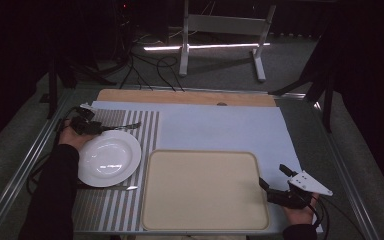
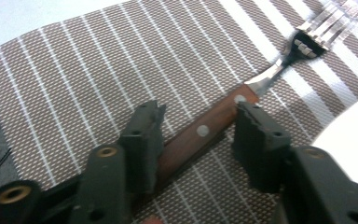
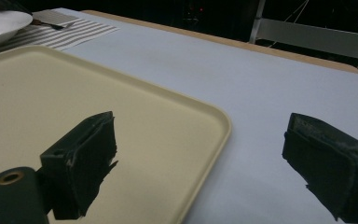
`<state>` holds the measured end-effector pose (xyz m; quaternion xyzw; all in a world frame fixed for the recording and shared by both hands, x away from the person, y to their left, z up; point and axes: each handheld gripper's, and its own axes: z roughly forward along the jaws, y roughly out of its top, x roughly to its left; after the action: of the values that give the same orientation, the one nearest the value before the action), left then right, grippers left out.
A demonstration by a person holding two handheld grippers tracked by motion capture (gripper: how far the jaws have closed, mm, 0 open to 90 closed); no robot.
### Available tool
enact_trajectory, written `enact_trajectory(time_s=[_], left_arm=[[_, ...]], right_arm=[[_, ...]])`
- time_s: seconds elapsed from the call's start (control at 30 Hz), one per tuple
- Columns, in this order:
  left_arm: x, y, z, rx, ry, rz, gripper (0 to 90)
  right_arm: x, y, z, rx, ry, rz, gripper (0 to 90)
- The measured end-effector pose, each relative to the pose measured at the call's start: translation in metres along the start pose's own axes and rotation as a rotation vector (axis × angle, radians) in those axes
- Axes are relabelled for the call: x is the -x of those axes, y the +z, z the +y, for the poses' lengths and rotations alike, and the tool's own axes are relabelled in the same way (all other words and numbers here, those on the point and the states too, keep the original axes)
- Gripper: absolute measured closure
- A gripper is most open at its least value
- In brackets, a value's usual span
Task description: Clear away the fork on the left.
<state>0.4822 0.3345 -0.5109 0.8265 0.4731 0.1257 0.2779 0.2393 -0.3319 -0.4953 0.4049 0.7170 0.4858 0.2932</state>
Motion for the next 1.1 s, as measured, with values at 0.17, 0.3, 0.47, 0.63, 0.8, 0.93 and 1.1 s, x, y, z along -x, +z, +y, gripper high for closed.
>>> enact_trajectory(time_s=[0.17, 0.3, 0.47, 0.63, 0.8, 0.93, 1.1], left_arm=[[0.002, -0.001, 0.004, -0.028, 0.025, -0.007, 62.5], [-0.002, -0.005, 0.004, -0.067, 0.028, -0.014, 70.1], [-0.002, -0.004, 0.002, -0.077, 0.018, 0.025, 76.2], [-0.005, -0.005, -0.002, -0.048, -0.016, 0.002, 75.7], [0.000, -0.004, 0.005, -0.101, -0.003, 0.035, 76.9], [0.005, -0.004, 0.010, -0.129, 0.007, 0.077, 77.1], [0.005, -0.015, 0.012, -0.090, -0.008, 0.086, 77.1]], right_arm=[[0.000, 0.000, 0.000, -0.001, -0.002, 0.000, 9.5], [0.001, -0.001, -0.001, -0.002, 0.001, -0.003, 9.6], [0.001, -0.001, -0.001, -0.005, 0.002, -0.003, 9.7], [0.000, 0.000, -0.001, -0.011, -0.001, -0.002, 9.8], [0.000, -0.001, -0.001, -0.012, 0.000, -0.005, 9.9], [0.002, -0.002, -0.001, -0.009, 0.008, -0.011, 9.9], [0.002, -0.003, -0.001, -0.008, 0.009, -0.013, 9.9]])
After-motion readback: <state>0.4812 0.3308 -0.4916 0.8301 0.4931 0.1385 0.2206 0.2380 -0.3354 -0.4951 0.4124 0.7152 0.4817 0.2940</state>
